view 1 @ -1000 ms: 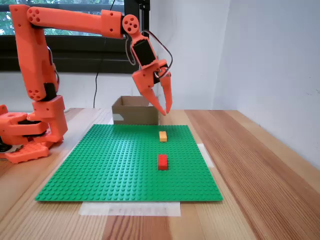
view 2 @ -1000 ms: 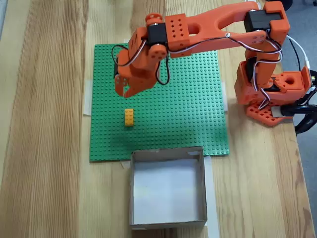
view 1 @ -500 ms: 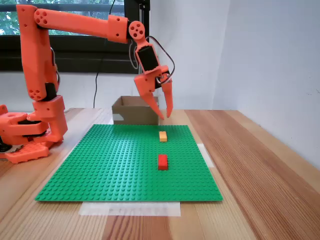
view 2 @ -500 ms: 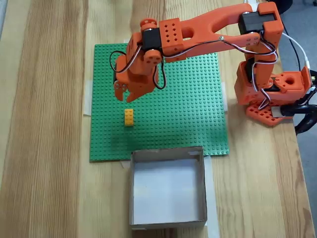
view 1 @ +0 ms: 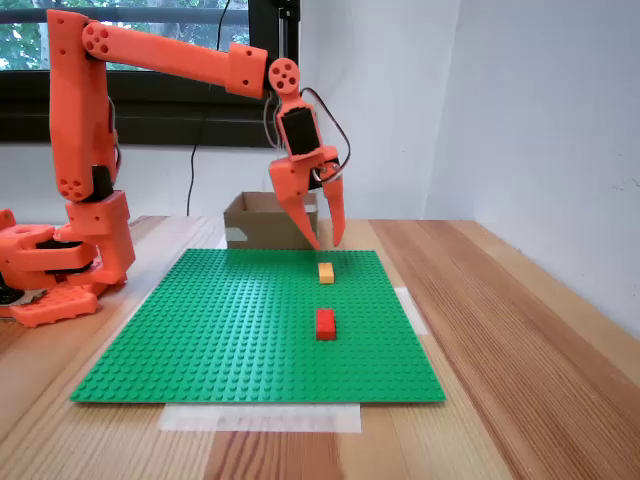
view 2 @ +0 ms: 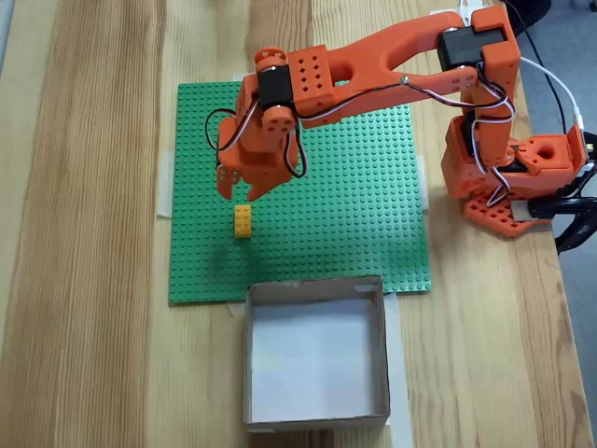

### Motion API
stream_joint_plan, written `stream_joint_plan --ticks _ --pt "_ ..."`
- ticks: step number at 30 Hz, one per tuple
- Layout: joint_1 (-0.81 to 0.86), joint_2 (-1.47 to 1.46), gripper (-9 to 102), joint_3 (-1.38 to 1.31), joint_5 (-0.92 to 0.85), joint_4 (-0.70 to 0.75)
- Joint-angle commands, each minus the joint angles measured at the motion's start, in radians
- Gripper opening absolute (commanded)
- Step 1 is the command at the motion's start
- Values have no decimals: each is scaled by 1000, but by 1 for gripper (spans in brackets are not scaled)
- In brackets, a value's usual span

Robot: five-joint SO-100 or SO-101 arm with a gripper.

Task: Pick the yellow lego block and put it in the box.

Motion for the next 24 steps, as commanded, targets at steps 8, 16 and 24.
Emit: stream_joint_plan --ticks 8,16,24 --pt "-8 -17 17 -37 -6 40" --pt "-8 -38 20 -37 -14 40" --pt "-8 -60 21 -43 -12 29"
